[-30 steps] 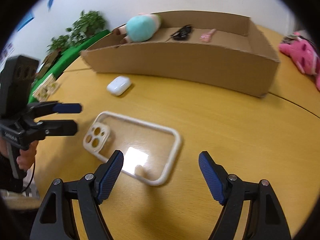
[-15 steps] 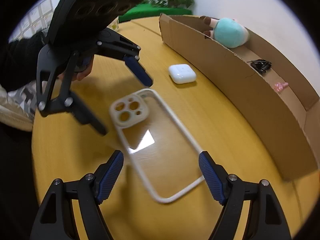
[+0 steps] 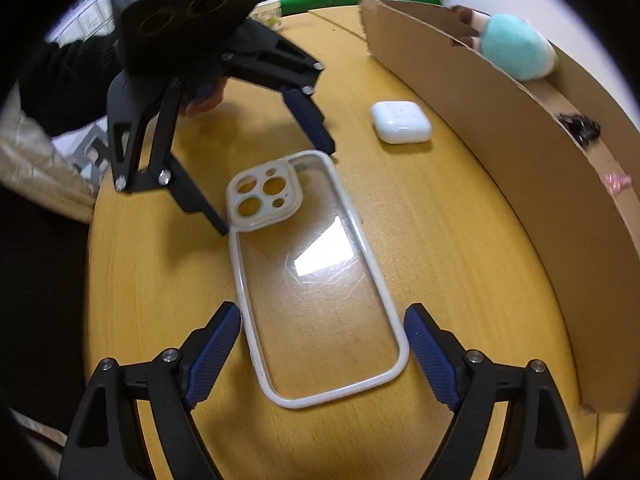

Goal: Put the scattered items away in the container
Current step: 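Close the left gripper on the phone case's long sides and lift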

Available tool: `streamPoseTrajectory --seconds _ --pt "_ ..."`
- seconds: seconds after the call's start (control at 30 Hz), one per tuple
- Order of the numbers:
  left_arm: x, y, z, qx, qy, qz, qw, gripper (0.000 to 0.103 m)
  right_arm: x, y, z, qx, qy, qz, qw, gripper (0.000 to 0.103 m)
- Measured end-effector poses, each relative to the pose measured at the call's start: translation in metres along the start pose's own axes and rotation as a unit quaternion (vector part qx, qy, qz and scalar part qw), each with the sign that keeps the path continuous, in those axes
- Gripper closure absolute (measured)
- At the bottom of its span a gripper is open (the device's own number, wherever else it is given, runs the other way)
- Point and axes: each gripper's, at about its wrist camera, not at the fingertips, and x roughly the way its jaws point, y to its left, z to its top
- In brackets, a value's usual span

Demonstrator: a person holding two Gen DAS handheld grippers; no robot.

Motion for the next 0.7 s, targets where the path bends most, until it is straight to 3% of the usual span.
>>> streamPoseTrajectory --seconds 0.13,0.27,0.33,0.43,0.63,0.7 --pt "0.006 -0.004 0.000 0.023 0.007 0.006 0.9997 0.017 0.001 0.006 0.001 -0.040 0.018 -0.011 0.999 0.017" --pt "0.013 -0.013 0.005 0.071 0.023 0.011 0.9972 0.005 0.000 0.007 0.004 -0.058 0.022 -0.014 0.998 0.021" --pt "0.016 -0.014 0.009 0.083 0.026 0.004 0.9962 0.005 -0.001 0.008 0.006 -0.068 0.025 -0.011 0.997 0.023" --pt "0.013 -0.015 0.014 0.104 0.029 -0.008 0.9941 0.016 -0.003 0.010 0.007 -0.083 0.037 -0.006 0.996 0.024" --pt "0.009 -0.012 0.018 0.109 0.037 -0.019 0.9932 0.018 -0.008 0.008 0.011 -0.092 0.045 0.006 0.995 0.024" --pt "-0.001 -0.011 0.021 0.108 0.027 -0.003 0.9938 0.018 -0.014 0.008 0.013 -0.094 0.037 0.006 0.995 0.024"
